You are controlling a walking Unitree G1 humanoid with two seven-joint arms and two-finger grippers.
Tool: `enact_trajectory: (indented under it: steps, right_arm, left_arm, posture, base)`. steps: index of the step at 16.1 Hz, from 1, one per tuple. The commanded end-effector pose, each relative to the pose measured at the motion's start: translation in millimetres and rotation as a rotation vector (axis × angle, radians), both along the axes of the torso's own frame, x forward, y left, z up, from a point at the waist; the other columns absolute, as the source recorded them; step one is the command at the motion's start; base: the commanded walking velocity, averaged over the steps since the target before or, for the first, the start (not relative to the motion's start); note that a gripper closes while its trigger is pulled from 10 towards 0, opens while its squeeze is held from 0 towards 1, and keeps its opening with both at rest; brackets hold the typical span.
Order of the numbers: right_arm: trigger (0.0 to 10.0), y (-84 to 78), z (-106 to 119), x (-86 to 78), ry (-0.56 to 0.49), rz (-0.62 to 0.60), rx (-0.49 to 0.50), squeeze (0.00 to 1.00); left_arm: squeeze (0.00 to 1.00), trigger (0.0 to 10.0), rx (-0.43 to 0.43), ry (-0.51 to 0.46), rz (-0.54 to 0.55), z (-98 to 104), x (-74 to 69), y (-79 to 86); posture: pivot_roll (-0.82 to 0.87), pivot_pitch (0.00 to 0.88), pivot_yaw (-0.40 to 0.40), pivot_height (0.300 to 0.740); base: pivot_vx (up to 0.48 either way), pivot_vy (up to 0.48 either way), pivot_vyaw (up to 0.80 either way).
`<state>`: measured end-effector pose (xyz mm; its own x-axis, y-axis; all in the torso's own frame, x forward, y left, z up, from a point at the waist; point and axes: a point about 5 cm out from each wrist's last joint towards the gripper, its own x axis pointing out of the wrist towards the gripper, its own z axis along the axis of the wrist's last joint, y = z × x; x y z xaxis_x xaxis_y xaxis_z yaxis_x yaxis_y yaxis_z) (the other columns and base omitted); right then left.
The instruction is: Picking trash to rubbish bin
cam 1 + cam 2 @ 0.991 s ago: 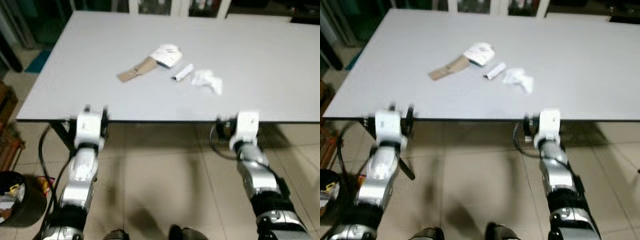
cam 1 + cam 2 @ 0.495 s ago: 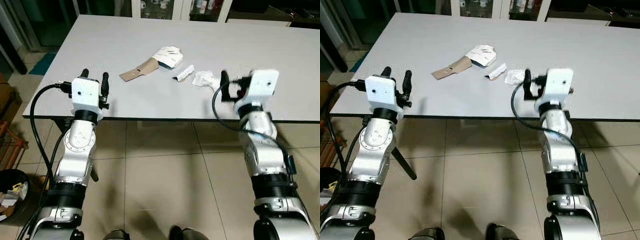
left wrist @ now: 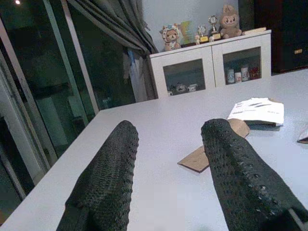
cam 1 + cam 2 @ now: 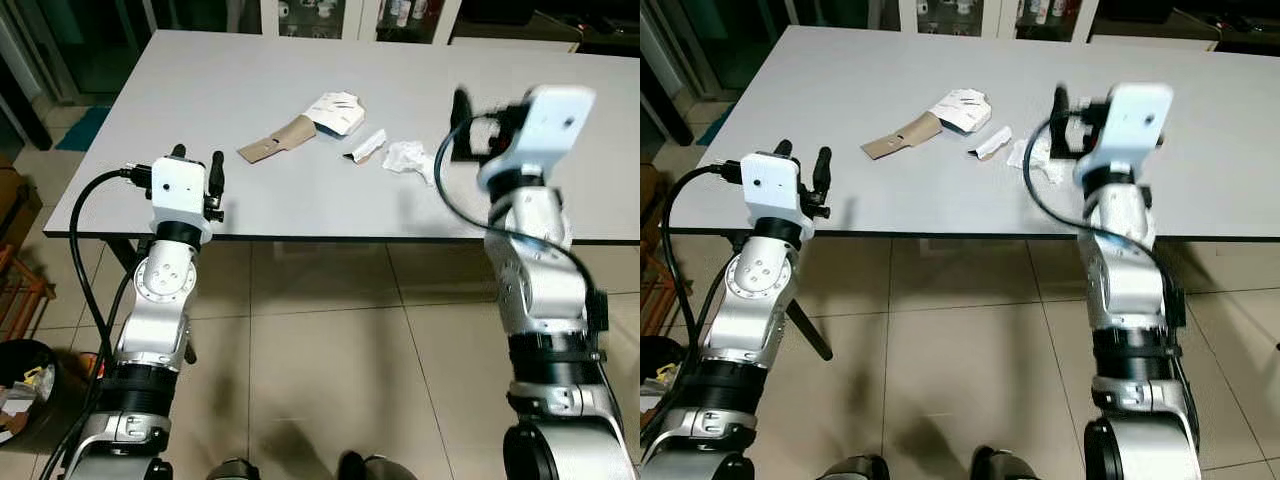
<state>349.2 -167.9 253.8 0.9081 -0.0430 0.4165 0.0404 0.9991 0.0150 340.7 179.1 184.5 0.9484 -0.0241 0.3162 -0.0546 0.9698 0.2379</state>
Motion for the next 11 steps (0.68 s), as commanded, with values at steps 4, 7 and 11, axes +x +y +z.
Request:
enact_trajectory:
  steps: [4,7,11]
  right_arm:
    - [10.0,10.3,-24.9,6.9,0.081,0.032,0.018,0.00]
    - [10.0,20.7,-34.6,9.2,0.101,0.068,0.037,0.00]
    - [10.0,17.7,-35.9,13.2,0.102,0.055,0.047,0.00]
  left_arm:
    - [0.00,10.0,-0.034,0.012,-0.033,0.3,8.9,-11.4]
    - [0.00,10.0,-0.070,0.049,-0.018,-8.4,13.6,-11.3]
    - [0.00,10.0,-0.091,0.081,-0.034,-17.4,16.2,-20.1]
  posture:
    - [-0.01,0.042,-0.050,0.740]
    - [-0.01,0.025,-0.048,0.740]
    - [-0.01,0.007,-0.052,0.740]
  base:
    - [0.000,0.000,0.00]
    - [0.000,0.000,0.00]
    - [0.064,0.000,0.00]
